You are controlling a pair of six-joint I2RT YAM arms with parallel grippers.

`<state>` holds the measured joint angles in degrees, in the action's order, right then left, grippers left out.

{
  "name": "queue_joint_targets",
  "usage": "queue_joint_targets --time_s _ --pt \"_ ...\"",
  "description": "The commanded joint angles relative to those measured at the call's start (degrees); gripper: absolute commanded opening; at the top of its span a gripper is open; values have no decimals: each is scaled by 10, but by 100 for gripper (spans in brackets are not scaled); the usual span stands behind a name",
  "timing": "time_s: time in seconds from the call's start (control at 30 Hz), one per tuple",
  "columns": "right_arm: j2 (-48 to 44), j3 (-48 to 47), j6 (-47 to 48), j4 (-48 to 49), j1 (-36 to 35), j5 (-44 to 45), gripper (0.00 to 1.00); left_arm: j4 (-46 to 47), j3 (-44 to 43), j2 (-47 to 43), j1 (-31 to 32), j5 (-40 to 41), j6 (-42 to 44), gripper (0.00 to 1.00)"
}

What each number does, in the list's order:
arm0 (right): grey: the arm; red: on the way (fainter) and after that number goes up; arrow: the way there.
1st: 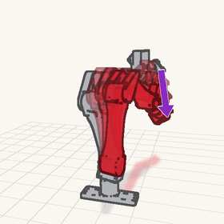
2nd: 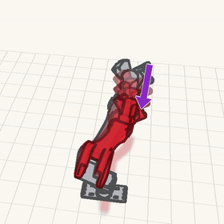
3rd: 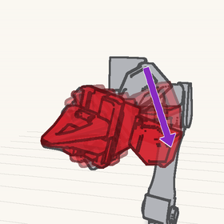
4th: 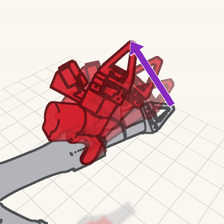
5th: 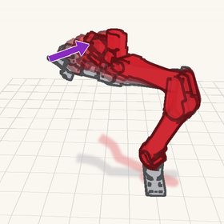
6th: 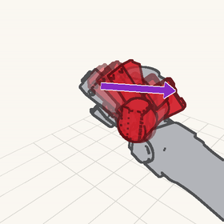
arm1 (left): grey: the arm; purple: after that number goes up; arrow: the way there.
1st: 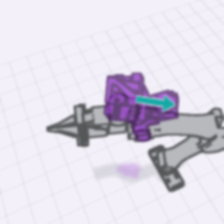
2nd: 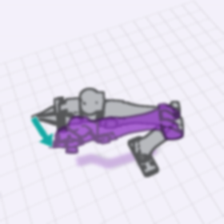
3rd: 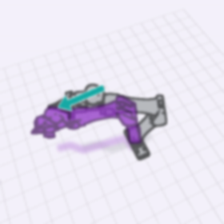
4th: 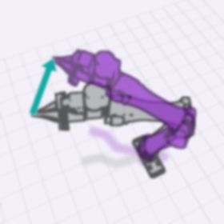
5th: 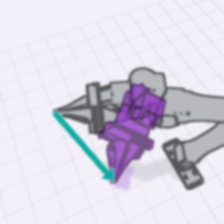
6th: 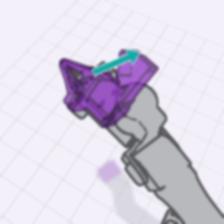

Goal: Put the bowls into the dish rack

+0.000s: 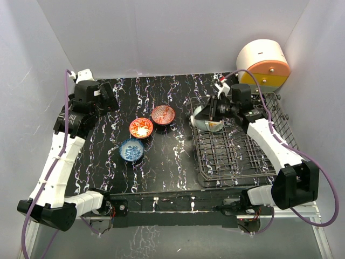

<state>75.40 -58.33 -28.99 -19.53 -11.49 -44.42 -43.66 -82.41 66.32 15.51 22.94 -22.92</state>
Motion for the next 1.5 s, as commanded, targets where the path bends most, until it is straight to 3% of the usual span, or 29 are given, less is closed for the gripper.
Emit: queue_joint_targets --time_s 0.0,0.17,0.37,0.63,0.93,1.03,1.23,1.3,1.47 --pt "-50 58 -95 148 50 -96 8 7 -25 13 3 -12 14 96" --pt "-51 165 -220 296 90 -134 8 11 -41 30 3 -23 12 96" --pt "-18 246 -294 436 135 -162 9 6 -62 43 3 -34 9 97" --pt "84 275 -340 578 161 -183 10 -4 -92 56 3 -40 12 96" --pt "208 331 -483 834 176 -210 11 -6 -104 64 3 -37 7 96" --pt "199 346 -455 791 191 -206 16 -4 -99 61 2 -34 4 96" --pt "152 284 -226 447 237 -168 35 -2 -94 61 2 -27 -2 96" --pt "154 263 -173 373 250 -153 39 -1 -95 64 3 -27 -2 96" --pt "167 266 -139 325 292 -141 43 1 -103 77 2 -33 -2 96"
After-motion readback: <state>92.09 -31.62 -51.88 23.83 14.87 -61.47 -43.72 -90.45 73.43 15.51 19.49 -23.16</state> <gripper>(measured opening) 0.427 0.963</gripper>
